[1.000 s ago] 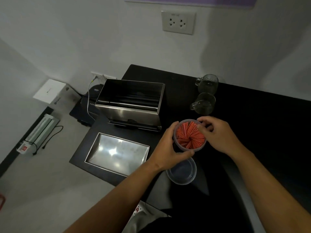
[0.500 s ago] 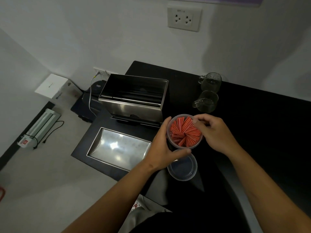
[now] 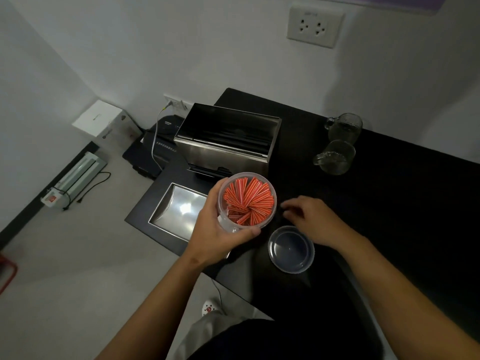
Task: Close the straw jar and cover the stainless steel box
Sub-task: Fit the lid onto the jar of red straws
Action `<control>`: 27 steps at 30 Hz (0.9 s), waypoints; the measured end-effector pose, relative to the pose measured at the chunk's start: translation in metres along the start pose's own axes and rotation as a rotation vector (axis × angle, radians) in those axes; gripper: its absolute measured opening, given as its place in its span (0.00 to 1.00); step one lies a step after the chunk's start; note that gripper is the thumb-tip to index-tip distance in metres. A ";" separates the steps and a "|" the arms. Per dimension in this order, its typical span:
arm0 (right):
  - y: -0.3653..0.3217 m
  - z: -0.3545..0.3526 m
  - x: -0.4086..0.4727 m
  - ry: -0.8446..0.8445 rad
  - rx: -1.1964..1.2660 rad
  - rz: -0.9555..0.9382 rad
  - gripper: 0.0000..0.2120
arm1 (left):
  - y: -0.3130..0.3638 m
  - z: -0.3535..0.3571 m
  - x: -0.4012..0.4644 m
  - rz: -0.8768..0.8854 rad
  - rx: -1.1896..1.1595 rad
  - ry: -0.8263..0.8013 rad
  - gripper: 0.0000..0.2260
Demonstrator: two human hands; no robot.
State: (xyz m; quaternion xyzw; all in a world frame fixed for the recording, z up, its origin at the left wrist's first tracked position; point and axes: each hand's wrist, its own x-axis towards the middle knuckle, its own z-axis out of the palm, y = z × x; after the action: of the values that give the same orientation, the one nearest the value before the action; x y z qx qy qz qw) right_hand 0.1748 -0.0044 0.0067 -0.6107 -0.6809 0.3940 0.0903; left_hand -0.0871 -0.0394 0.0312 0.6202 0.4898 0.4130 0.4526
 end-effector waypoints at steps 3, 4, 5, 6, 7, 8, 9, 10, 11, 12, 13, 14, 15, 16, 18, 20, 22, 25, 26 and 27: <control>0.008 0.013 0.003 -0.099 -0.213 0.095 0.17 | -0.001 -0.011 -0.006 -0.003 0.022 0.016 0.45; 0.010 0.017 0.003 -0.110 -0.226 0.119 0.17 | -0.001 -0.014 -0.007 -0.005 0.026 0.024 0.45; 0.011 0.020 0.004 -0.111 -0.225 0.134 0.17 | -0.001 -0.017 -0.009 -0.004 0.027 0.032 0.44; 0.012 0.021 0.004 -0.111 -0.219 0.147 0.17 | -0.001 -0.019 -0.010 -0.002 0.026 0.036 0.44; 0.012 0.022 0.005 -0.122 -0.220 0.153 0.17 | -0.001 -0.022 -0.011 0.000 0.026 0.040 0.43; 0.013 0.021 0.005 -0.148 -0.233 0.153 0.18 | 0.000 -0.024 -0.013 0.000 0.025 0.044 0.43; 0.012 0.020 0.005 -0.184 -0.253 0.149 0.20 | 0.000 -0.026 -0.014 -0.005 0.024 0.047 0.43; 0.011 0.020 0.004 -0.222 -0.276 0.145 0.23 | 0.000 -0.028 -0.016 -0.009 0.025 0.050 0.43; 0.011 0.019 0.004 -0.249 -0.306 0.143 0.25 | 0.000 -0.030 -0.018 -0.011 0.027 0.053 0.43; 0.010 0.020 0.003 -0.256 -0.343 0.140 0.26 | 0.000 -0.032 -0.020 -0.009 0.030 0.054 0.43; 0.009 0.022 0.003 -0.240 -0.379 0.133 0.24 | -0.001 -0.034 -0.022 -0.008 0.033 0.056 0.42; 0.008 0.024 0.002 -0.206 -0.410 0.125 0.20 | -0.001 -0.035 -0.023 -0.009 0.036 0.059 0.42; 0.008 0.027 0.002 -0.164 -0.434 0.119 0.15 | -0.002 -0.038 -0.025 -0.011 0.041 0.064 0.42; 0.007 0.029 0.002 -0.126 -0.442 0.113 0.11 | -0.002 -0.040 -0.026 -0.012 0.047 0.068 0.42; 0.003 0.035 0.003 -0.082 -0.418 0.091 0.07 | -0.003 -0.044 -0.028 -0.008 0.052 0.072 0.43; -0.005 0.040 0.004 -0.056 -0.352 0.075 0.04 | -0.002 -0.048 -0.031 0.001 0.048 0.071 0.42; -0.015 0.041 0.005 -0.040 -0.258 0.067 0.03 | 0.000 -0.052 -0.034 0.000 0.032 0.071 0.42; -0.031 0.037 0.002 -0.035 -0.124 -0.007 0.03 | 0.003 -0.058 -0.040 -0.013 0.012 0.075 0.41; -0.037 0.035 0.000 -0.025 -0.062 -0.039 0.04 | 0.004 -0.060 -0.041 -0.013 0.007 0.072 0.40; -0.043 0.032 -0.003 -0.013 0.011 -0.062 0.05 | 0.005 -0.061 -0.043 -0.012 0.002 0.069 0.39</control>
State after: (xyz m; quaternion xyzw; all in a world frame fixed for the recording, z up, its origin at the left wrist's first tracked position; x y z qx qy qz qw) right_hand 0.1237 -0.0179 0.0142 -0.5863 -0.6978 0.3989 0.1013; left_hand -0.1522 -0.0724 0.0483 0.6032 0.5094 0.4308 0.4372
